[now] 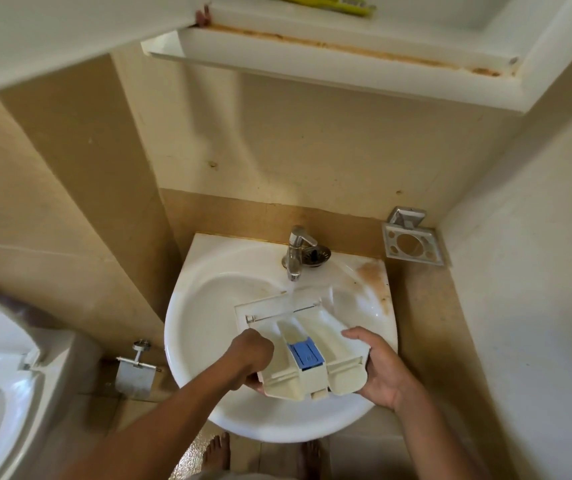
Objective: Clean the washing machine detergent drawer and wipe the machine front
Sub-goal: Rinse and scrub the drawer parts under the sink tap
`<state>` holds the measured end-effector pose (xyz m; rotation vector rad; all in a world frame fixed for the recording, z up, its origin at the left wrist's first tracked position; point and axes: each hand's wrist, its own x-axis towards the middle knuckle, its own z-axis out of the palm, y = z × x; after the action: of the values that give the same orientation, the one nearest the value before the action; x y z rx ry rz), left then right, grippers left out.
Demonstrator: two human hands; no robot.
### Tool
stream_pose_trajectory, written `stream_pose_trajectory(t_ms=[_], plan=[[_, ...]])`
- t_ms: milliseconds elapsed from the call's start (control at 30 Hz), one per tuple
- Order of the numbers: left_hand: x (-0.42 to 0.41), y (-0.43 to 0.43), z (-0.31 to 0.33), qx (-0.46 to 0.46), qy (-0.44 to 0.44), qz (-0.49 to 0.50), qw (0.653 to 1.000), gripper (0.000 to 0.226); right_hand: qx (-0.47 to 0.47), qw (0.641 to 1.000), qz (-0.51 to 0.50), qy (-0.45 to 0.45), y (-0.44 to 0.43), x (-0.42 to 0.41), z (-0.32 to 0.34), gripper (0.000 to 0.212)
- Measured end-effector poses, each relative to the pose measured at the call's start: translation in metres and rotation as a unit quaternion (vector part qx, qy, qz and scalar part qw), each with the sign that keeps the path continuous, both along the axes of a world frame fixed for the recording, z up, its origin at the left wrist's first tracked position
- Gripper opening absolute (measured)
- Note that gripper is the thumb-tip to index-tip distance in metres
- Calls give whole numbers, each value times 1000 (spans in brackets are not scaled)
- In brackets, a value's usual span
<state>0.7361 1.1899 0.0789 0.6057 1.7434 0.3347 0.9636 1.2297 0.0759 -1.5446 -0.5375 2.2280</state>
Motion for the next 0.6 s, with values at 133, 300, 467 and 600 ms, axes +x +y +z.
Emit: stream_pose_trajectory(t_ms=[133,300,467,600], plan=[[11,-9,-6,61,11,16,998,22,-9,999,-43,3,-3,11,-17,52],[17,-18,-20,95,10,15,995,24,3,998,-56,-7,3,19,-29,54],[10,-18,-29,137,0,66,988,30,7,997,-70,5,3,12,-37,56],[2,-10,-27,153,-45,132,978,27,4,997,-78,23,3,4,-38,54]])
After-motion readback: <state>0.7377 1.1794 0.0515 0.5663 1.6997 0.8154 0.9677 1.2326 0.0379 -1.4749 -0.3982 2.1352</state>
